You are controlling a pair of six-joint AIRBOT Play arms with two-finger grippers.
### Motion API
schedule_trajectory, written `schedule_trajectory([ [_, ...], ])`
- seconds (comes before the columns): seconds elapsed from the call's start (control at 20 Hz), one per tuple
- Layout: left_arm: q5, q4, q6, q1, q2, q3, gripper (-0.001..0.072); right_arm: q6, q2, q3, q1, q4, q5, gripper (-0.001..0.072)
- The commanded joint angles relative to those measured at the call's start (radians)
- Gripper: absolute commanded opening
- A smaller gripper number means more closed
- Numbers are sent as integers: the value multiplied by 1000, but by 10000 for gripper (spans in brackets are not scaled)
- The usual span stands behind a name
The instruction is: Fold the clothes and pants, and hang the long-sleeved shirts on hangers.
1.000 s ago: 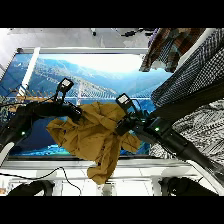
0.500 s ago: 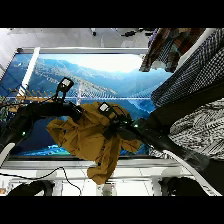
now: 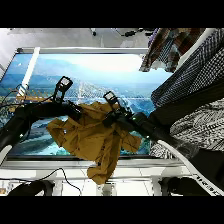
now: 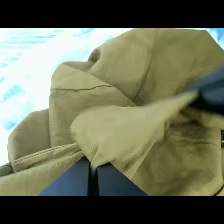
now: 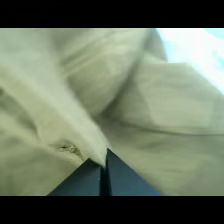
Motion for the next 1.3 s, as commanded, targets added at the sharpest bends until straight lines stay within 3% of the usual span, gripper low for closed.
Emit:
schedule_trajectory([
  [0.0,-6,96,-1,2,65,2,31,65,41,50,-93,-16,-120,33],
  [0.2,-51,87,0,1,151,3,31,-16,179,208,-95,17,-265,32],
  [0.4,-211,41,0,1,219,3,32,-22,241,438,-48,51,-389,32],
  [0.5,-229,40,3,1,225,4,33,-20,238,516,-15,83,-412,32],
  [0.55,-226,34,3,1,224,4,61,-15,233,527,3,88,-408,32],
  [0.65,-226,-37,3,2,226,4,243,14,212,529,36,87,-410,32],
  [0.9,-84,-63,-1,40,313,5,301,113,114,529,40,80,-338,32],
  [1.05,17,-64,-53,268,397,5,301,117,78,529,40,80,-321,32],
  [1.25,105,-68,-80,758,344,2,302,108,72,529,40,79,-323,32],
])
